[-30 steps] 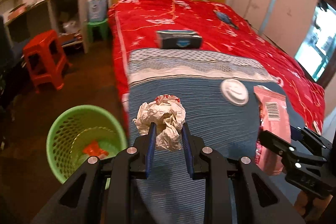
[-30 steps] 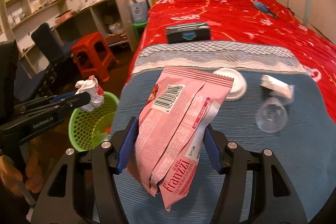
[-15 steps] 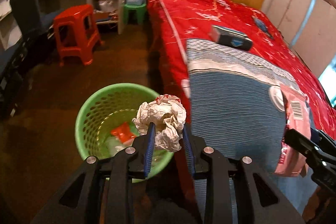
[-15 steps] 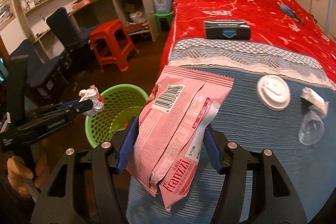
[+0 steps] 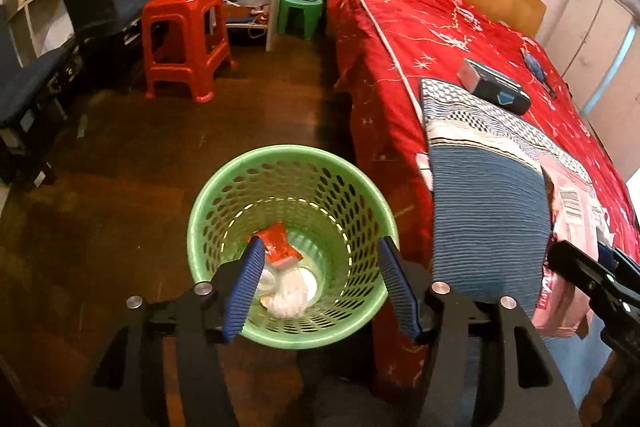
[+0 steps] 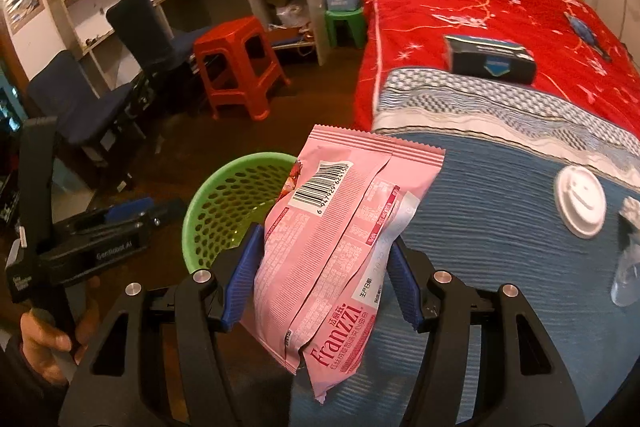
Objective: Collect trash
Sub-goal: 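Drop the tissue from the left tool into the basket while the right tool carries the wrapper over, then open the right tool over the basket to drop the pink wrapper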
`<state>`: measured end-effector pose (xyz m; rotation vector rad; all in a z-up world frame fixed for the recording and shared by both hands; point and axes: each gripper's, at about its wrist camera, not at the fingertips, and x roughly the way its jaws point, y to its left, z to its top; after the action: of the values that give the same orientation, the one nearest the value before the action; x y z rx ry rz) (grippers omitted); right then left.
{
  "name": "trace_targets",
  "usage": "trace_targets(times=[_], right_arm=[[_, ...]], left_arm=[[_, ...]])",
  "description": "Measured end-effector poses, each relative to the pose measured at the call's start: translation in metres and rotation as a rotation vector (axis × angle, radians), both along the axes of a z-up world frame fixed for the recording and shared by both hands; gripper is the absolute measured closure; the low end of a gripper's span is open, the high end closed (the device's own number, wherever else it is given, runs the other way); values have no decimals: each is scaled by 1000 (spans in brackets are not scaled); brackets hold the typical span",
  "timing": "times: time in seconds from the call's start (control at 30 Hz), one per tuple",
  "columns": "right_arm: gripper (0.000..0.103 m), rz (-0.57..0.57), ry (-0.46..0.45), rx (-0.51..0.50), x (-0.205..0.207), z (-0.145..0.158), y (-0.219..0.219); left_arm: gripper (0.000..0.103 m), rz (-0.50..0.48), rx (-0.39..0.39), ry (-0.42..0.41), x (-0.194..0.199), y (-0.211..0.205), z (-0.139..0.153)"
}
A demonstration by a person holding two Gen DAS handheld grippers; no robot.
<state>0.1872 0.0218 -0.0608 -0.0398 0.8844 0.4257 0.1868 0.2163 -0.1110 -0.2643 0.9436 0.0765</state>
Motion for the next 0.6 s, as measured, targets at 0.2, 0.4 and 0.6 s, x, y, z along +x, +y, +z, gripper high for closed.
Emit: trace_targets(times=[0.2,0.4,0.6], right_arm=[[41,51,14,-12,9,-7,29],[40,90,41,-13,19,-16,59],[35,114,71,13,28,-23,85]], left_arm=[[38,44,-15,9,-11,19,-4],[33,82,-13,-6,-26,35,0],[22,117,-23,-23,-37,49,4]])
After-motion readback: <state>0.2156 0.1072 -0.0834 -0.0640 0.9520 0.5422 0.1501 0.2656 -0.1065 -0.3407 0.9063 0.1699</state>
